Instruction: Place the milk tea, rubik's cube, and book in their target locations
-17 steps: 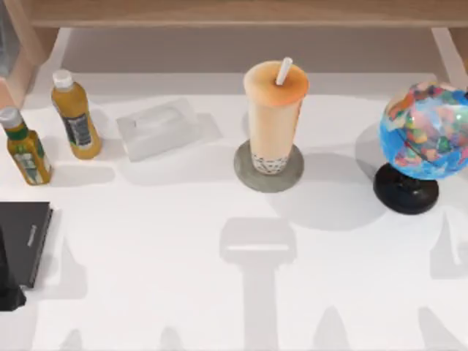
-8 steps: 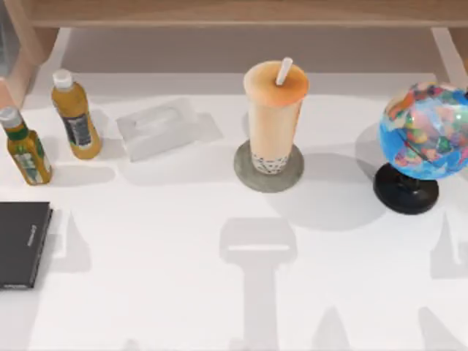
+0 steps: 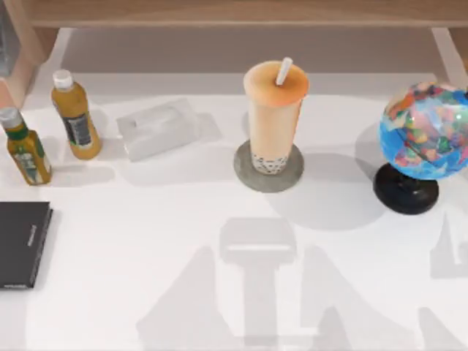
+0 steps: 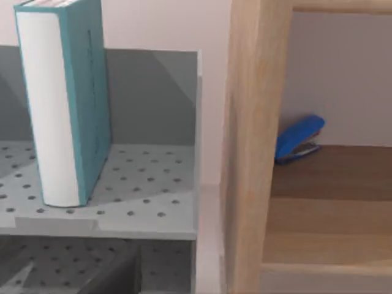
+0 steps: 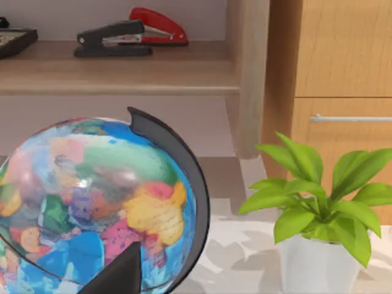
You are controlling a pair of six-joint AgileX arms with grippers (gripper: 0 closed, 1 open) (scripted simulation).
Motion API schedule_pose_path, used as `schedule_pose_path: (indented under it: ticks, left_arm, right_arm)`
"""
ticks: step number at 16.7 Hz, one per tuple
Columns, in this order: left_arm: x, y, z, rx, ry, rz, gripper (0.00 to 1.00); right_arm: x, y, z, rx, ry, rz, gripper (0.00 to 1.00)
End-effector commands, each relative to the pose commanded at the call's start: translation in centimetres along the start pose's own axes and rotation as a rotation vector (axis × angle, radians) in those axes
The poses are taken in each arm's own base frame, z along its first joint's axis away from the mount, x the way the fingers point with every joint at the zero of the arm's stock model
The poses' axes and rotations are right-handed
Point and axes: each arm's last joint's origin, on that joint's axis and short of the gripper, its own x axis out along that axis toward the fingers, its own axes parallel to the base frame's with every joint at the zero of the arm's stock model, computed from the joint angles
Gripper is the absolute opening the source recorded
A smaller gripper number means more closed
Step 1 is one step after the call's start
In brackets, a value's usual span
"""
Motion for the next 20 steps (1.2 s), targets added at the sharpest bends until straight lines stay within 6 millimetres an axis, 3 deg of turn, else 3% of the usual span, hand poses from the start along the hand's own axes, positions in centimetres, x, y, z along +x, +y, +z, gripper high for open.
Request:
schedule_pose_path:
  ticks: [4, 7, 10, 14, 20]
  left_arm:
    - [9.1, 4.1, 1.5, -0.006, 0.000, -0.002, 1.00]
    - [15.5, 7.8, 0.2, -0.006, -0.011, -0.004, 1.00]
    - [20.4, 11.1, -2.2, -0.001, -0.028, -0.006, 1.00]
    - [24.1, 14.1, -5.3, 0.007, -0.048, -0.008, 1.00]
    - [24.8, 14.8, -6.1, 0.010, -0.056, -0.009, 1.00]
  right_arm:
    - [0.0, 0.0, 0.0, 0.000, 0.000, 0.000, 1.00]
    - [0.0, 0.0, 0.0, 0.000, 0.000, 0.000, 1.00]
    - [0.0, 0.0, 0.0, 0.000, 0.000, 0.000, 1.00]
    - [0.0, 0.0, 0.0, 0.000, 0.000, 0.000, 1.00]
    - [0.0, 0.0, 0.0, 0.000, 0.000, 0.000, 1.00]
